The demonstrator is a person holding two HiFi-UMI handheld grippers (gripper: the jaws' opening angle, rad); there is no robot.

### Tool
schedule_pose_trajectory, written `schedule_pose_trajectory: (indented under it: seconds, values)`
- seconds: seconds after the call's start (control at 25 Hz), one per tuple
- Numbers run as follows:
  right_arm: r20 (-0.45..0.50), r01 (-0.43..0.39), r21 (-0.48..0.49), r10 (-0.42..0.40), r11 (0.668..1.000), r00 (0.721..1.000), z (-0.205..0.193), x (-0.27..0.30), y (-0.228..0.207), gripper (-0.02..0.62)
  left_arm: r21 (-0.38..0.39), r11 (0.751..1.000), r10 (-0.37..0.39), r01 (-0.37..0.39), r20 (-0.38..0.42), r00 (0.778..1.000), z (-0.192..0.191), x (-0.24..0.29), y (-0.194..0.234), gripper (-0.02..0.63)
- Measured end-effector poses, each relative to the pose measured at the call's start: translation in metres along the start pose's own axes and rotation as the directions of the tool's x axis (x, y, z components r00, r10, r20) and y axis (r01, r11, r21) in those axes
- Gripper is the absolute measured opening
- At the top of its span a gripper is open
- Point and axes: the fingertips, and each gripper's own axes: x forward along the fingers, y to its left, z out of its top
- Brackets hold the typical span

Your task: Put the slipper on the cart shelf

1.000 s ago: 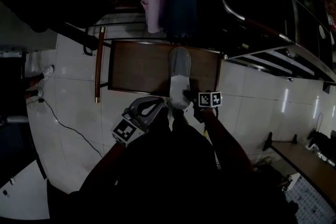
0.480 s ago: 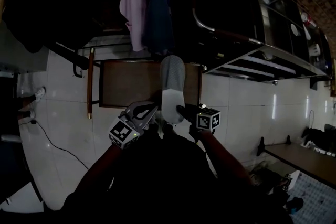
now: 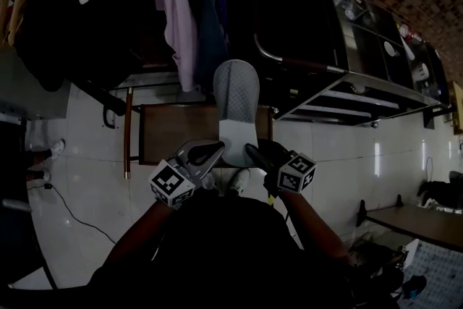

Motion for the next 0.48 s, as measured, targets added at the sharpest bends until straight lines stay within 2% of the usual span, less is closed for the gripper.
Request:
schedule_pose_trajectory:
  seconds: [0.24,0.48]
  values:
    - [0.102,0.033,-0.229,-0.010,0.973,0.995,0.065,0.003,0.023,0.061,0.044,0.999,0.006,-0.008,0.054,0.999,0.028,0.000,0.005,0.002]
    - [0.208,0.074,-0.312,-0.008,0.947,0.978,0.107,-0.001,0.047,0.062,0.068,0.998,0.013,-0.019,0.085,0.996,0.050,-0.001,0.009,0.002]
